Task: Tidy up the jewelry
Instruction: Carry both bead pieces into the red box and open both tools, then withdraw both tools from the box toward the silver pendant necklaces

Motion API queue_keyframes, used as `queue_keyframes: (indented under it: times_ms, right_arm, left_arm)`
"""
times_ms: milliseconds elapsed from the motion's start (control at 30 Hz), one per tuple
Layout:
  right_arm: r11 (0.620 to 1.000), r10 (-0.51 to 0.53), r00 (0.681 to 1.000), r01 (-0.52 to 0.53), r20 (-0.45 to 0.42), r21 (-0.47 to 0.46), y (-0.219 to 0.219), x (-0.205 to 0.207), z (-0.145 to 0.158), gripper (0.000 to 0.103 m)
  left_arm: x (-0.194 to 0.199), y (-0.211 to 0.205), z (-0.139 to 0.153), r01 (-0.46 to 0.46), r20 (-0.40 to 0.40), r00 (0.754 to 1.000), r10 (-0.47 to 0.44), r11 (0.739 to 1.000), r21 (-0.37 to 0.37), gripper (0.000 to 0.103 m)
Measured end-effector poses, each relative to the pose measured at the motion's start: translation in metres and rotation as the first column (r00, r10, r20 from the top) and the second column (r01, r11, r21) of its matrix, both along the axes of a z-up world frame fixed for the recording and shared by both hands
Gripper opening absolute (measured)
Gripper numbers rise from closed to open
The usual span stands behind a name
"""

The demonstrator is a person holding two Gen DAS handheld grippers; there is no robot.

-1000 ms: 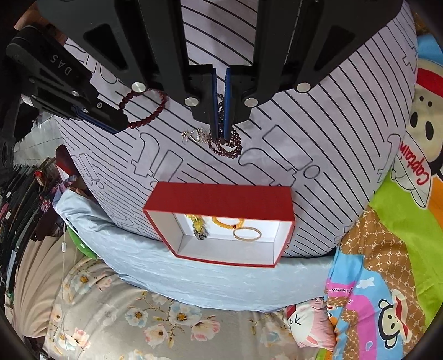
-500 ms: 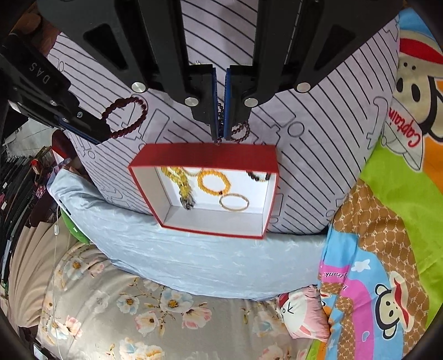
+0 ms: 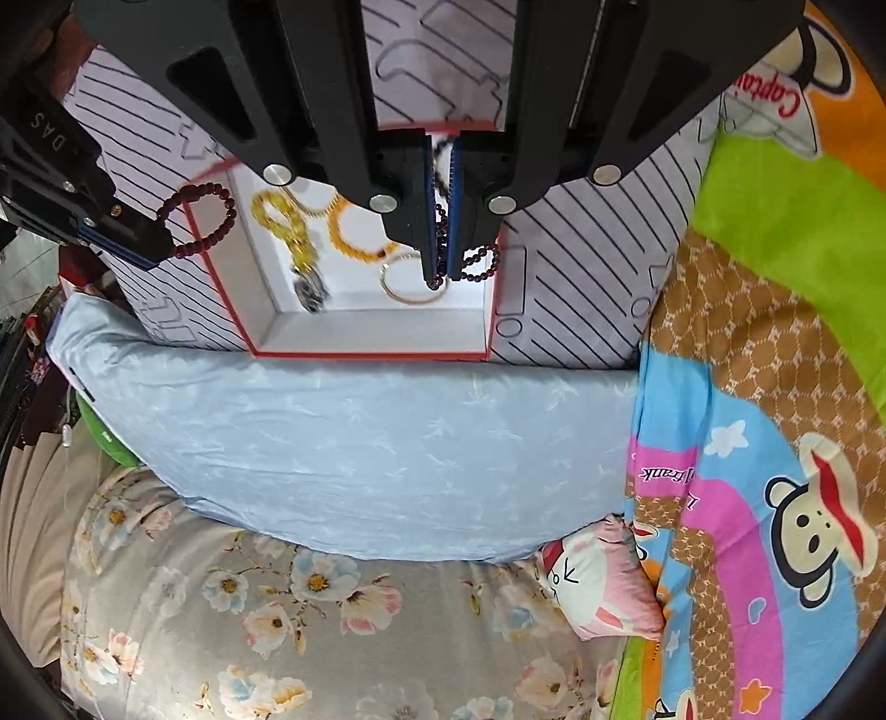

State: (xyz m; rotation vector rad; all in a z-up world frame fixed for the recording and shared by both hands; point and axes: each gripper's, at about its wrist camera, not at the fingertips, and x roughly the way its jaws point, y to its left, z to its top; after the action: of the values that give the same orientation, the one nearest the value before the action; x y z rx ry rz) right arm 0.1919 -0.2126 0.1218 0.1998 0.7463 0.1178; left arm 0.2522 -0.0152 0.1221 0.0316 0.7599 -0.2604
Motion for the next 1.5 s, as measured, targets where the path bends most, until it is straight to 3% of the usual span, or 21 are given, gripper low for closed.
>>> queue_keyframes:
  times_ms: [267, 633, 667, 700, 767, 867, 1133, 1500]
  right_arm:
    - [1.000, 0.014, 0.999, -0.014, -0.031, -0.007, 0.007, 0.054, -0.015, 0.008]
    - [0.999, 0.034, 0.994, -0.037, -0.106, -0.030, 0.021, 0.099, -0.051, 0.008]
    - [0.999, 0.030, 0.993, -0.034, -0.111, -0.031, 0.019, 0.101, -0.054, 0.009]
    - [0.999, 0.022, 0.994, -0.025, -0.106, -0.031, 0.017, 0.101, -0.054, 0.010]
    - [0.999, 0.013, 0.995, -0.016, -0.099, -0.037, 0.013, 0.100, -0.052, 0.015]
    - [0.999, -0.003, 0.997, -0.001, -0.077, -0.049, 0.009, 0.094, -0.047, 0.021]
    - [1.000, -0.020, 0.998, 0.018, -0.056, -0.025, 0.001, 0.076, -0.037, 0.021]
    - [0.999, -0.037, 0.997, 0.035, -0.064, -0.022, -0.004, 0.030, -0.037, 0.021]
  left_arm:
    - [0.048, -0.008, -0.027, -0.069, -0.059, 0.995, 0.076, 0.992, 0.104, 0.003]
    - [0.076, -0.048, -0.066, -0.007, -0.154, 0.988, 0.026, 0.992, 0.124, 0.006]
    - [0.078, -0.050, -0.067, -0.015, -0.153, 0.988, 0.035, 0.991, 0.130, 0.016]
    - [0.079, -0.050, -0.067, -0.022, -0.151, 0.988, 0.042, 0.991, 0.129, 0.035]
    - [0.078, -0.046, -0.063, -0.052, -0.124, 0.990, 0.066, 0.993, 0.110, 0.054]
    - [0.078, -0.039, -0.055, -0.074, -0.100, 0.991, 0.084, 0.992, 0.099, 0.054]
    - [0.071, -0.019, -0.050, -0.112, -0.110, 0.987, 0.120, 0.991, 0.072, 0.054]
    - [0.032, 0.022, -0.050, -0.171, -0.136, 0.976, 0.173, 0.985, 0.028, 0.054]
